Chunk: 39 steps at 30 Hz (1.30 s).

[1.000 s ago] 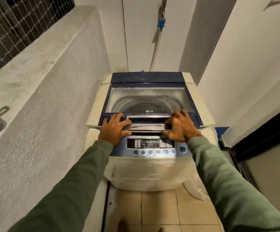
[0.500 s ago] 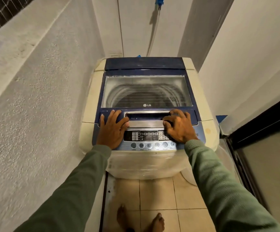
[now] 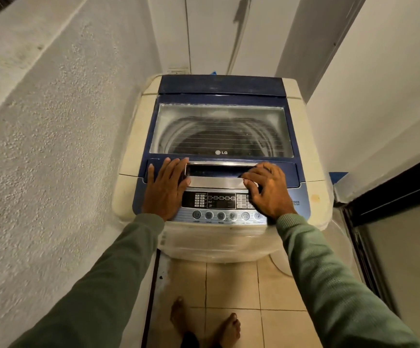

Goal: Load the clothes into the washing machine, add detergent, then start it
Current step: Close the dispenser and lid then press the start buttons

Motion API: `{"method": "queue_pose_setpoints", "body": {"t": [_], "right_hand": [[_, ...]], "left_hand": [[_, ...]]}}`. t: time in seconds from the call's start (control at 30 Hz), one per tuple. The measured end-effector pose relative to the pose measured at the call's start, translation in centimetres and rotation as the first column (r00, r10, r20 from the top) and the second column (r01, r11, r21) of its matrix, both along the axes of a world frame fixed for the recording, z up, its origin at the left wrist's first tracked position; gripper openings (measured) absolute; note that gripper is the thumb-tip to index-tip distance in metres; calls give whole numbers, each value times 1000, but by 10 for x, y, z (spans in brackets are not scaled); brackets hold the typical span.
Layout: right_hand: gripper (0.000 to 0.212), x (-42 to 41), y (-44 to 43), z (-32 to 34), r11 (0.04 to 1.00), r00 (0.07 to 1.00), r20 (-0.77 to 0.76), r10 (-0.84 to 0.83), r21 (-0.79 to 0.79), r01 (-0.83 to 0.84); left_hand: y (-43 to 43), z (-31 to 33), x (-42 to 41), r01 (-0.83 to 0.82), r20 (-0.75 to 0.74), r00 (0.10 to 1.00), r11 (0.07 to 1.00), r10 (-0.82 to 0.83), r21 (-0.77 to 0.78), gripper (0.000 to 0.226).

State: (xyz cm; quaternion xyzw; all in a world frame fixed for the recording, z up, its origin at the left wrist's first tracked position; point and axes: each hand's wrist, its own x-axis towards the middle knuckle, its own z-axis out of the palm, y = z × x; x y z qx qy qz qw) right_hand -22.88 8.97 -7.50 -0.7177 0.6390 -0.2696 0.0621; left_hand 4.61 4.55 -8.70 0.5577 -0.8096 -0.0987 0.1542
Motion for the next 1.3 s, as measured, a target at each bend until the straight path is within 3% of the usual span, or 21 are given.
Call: {"method": "queue_pose_setpoints", "body": {"t": [0.1, 0.17, 0.33, 0.43, 0.53, 0.7, 0.9, 1.3], "right_hand": [[33, 0, 7, 1, 999, 997, 66, -42, -15, 43], [50, -3, 14, 3, 994, 983, 149, -102, 44, 97], [76, -35, 33, -1, 984, 990, -21, -141, 103, 143], [78, -51, 48, -9, 981, 976, -174, -133, 120, 155], [76, -59, 60, -16, 976, 964, -222, -145, 129, 177], [67, -63, 72, -26, 980, 965, -189, -183, 44, 194], [65, -62, 65, -31, 958, 957, -38, -287, -27, 286], [73, -61, 62, -34, 945, 937, -162, -309, 56, 321]], "left_hand": [[5, 3, 0, -17, 10, 1000, 1000, 17, 17, 59], [14, 0, 4, -3, 56, 998, 1000, 3, 2, 64], [33, -11, 13, -10, 90, 996, 1000, 12, -21, 69], [37, -8, 11, -26, 106, 994, 999, 30, -41, 69], [37, -9, 10, -40, 95, 994, 998, 46, -56, 64], [36, -15, 9, -46, 83, 995, 993, 55, -111, 58], [37, -19, 8, -55, 95, 993, 984, 72, -168, 56], [36, -22, 7, -68, 67, 994, 975, 84, -212, 55]]}}
